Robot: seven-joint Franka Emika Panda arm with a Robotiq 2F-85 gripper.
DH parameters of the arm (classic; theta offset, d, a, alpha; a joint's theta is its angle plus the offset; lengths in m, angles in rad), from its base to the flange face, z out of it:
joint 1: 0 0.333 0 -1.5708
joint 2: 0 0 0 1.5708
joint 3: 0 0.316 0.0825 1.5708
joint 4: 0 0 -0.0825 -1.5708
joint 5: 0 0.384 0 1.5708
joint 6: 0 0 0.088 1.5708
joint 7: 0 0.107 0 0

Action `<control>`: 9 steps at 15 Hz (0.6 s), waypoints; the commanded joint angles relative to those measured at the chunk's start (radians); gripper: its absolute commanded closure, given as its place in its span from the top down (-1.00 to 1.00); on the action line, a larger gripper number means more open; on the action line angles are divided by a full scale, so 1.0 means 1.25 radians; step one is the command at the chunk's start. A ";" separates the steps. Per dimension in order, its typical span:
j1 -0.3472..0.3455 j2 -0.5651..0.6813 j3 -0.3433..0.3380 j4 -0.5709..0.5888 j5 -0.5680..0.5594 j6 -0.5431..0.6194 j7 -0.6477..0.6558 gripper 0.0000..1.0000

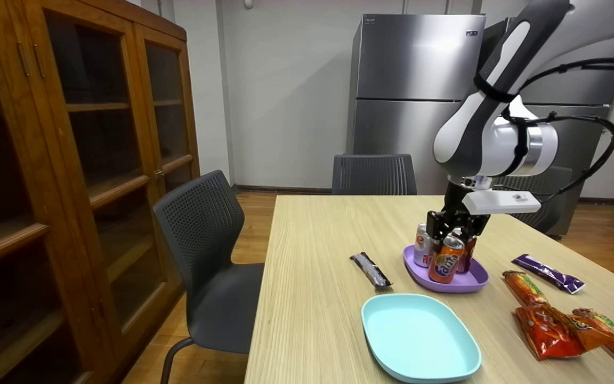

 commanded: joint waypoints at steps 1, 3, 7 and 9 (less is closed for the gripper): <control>-0.003 -0.017 0.004 0.004 -0.027 -0.015 0.019 0.93; -0.004 -0.043 -0.001 -0.010 -0.036 -0.032 0.012 1.00; -0.010 -0.121 -0.019 -0.056 -0.046 -0.062 0.016 1.00; -0.014 -0.168 -0.035 -0.082 -0.055 -0.087 0.016 1.00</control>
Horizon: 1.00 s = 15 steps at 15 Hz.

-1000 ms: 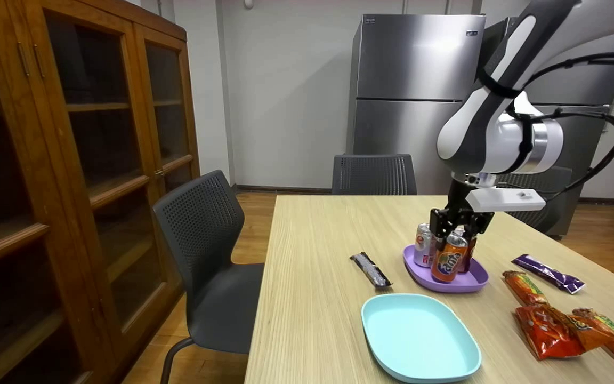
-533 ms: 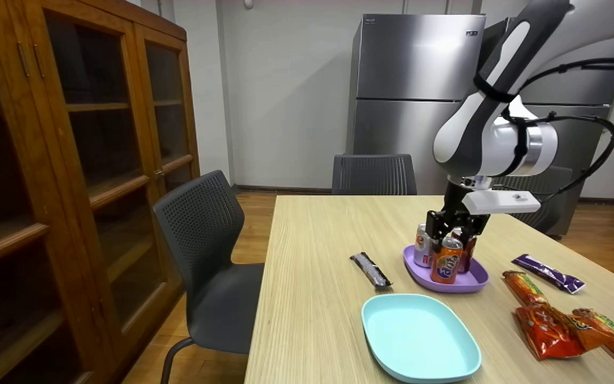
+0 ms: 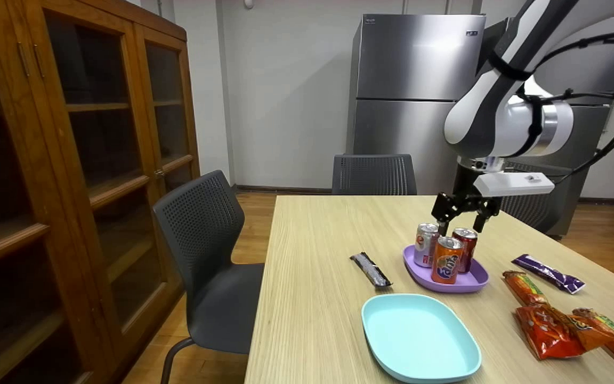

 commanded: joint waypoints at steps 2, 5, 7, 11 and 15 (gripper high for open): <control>-0.022 -0.145 -0.021 -0.093 -0.037 -0.074 0.008 1.00; -0.046 -0.214 -0.035 -0.144 -0.038 -0.103 -0.008 1.00; -0.071 -0.251 -0.039 -0.176 -0.018 -0.112 -0.028 1.00; -0.119 -0.295 -0.049 -0.221 0.040 -0.117 -0.062 1.00; -0.114 -0.265 -0.056 -0.204 0.022 -0.098 -0.038 1.00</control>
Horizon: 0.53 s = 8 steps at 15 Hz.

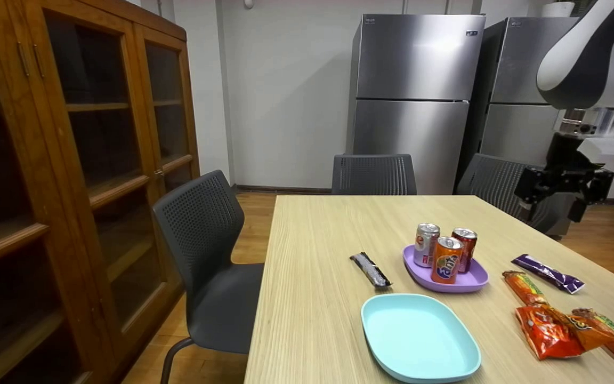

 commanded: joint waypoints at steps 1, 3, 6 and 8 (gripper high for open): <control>0.001 -0.001 0.000 0.000 -0.001 -0.001 0.001 1.00; -0.003 -0.012 -0.007 -0.008 -0.012 -0.001 0.001 1.00; 0.003 -0.001 -0.032 -0.017 -0.058 0.043 0.061 1.00; 0.000 0.020 -0.047 -0.012 -0.070 0.066 0.091 1.00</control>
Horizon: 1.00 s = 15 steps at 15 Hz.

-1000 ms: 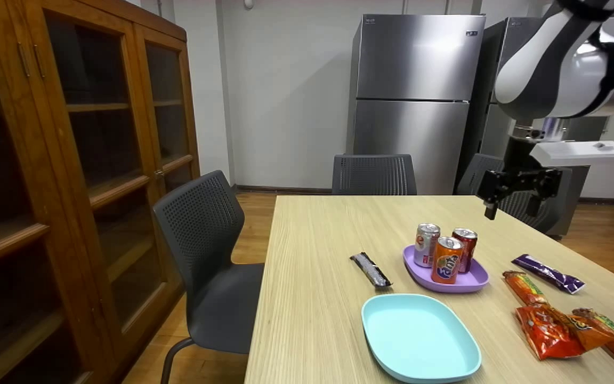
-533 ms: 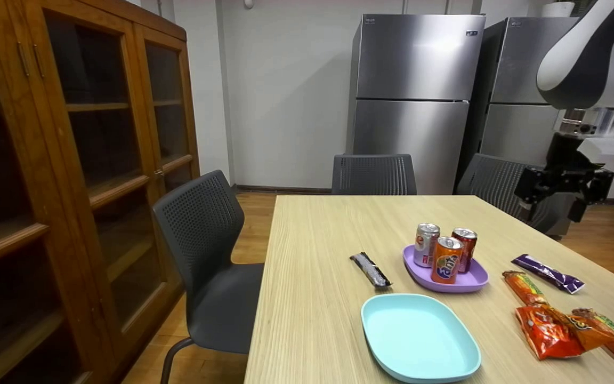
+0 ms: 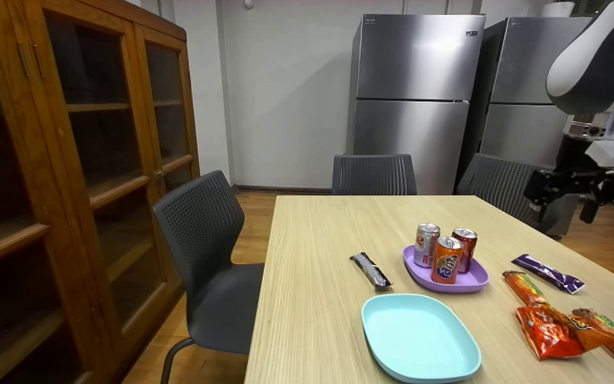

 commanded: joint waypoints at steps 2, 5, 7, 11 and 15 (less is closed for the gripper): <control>0.002 0.039 -0.029 -0.003 -0.039 0.062 0.082 1.00; 0.003 0.085 -0.034 0.010 -0.022 0.082 0.108 1.00; 0.005 0.113 -0.034 0.019 -0.015 0.090 0.127 1.00; 0.009 0.166 -0.034 0.045 -0.007 0.088 0.163 1.00; 0.013 0.215 -0.034 0.080 0.000 0.084 0.194 1.00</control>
